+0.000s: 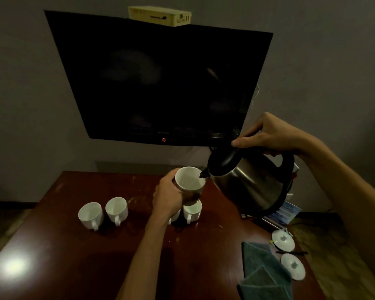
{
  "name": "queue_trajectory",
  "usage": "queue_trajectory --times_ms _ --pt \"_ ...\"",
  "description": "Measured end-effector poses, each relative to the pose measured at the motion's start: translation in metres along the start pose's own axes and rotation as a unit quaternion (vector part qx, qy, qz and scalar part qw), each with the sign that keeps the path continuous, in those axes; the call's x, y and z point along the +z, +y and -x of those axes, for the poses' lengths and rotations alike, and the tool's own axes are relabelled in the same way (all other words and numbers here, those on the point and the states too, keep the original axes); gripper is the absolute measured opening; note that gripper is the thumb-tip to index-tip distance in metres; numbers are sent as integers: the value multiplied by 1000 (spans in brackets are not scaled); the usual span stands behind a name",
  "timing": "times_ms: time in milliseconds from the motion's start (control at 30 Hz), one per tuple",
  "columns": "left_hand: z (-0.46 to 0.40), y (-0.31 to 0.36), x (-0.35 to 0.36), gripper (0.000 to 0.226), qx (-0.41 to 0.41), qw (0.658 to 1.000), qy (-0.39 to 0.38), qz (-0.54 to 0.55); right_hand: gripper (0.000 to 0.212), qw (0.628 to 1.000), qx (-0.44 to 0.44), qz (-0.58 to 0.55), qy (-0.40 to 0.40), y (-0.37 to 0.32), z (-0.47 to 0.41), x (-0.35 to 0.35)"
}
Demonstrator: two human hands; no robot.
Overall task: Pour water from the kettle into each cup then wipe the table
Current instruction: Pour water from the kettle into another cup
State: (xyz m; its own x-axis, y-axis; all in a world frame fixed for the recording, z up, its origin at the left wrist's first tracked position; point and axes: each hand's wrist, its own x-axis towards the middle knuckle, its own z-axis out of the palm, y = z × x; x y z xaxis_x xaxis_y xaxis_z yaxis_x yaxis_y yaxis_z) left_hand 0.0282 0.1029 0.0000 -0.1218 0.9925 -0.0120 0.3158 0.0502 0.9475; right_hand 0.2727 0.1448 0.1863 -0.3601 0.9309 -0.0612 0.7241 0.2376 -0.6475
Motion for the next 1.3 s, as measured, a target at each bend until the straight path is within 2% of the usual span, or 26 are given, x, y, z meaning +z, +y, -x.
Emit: queue_trajectory --times_ms 300,733,900,1067,1300 --pt "4 1 0 61 -1 1000 5 7 27 1000 -7 8 -2 -1 0 1" --pt "7 5 -2 72 4 1000 1 13 28 1000 -9 11 -5 -3 1 0" --pt "7 4 -3 63 0 1000 3 6 31 1000 -4 12 -8 -3 1 1" --pt "6 2 -3 68 2 1000 7 -5 37 1000 -2 13 -9 -3 2 1" --pt "4 -1 -4 65 13 1000 4 -1 33 1000 -4 14 -9 -2 0 2"
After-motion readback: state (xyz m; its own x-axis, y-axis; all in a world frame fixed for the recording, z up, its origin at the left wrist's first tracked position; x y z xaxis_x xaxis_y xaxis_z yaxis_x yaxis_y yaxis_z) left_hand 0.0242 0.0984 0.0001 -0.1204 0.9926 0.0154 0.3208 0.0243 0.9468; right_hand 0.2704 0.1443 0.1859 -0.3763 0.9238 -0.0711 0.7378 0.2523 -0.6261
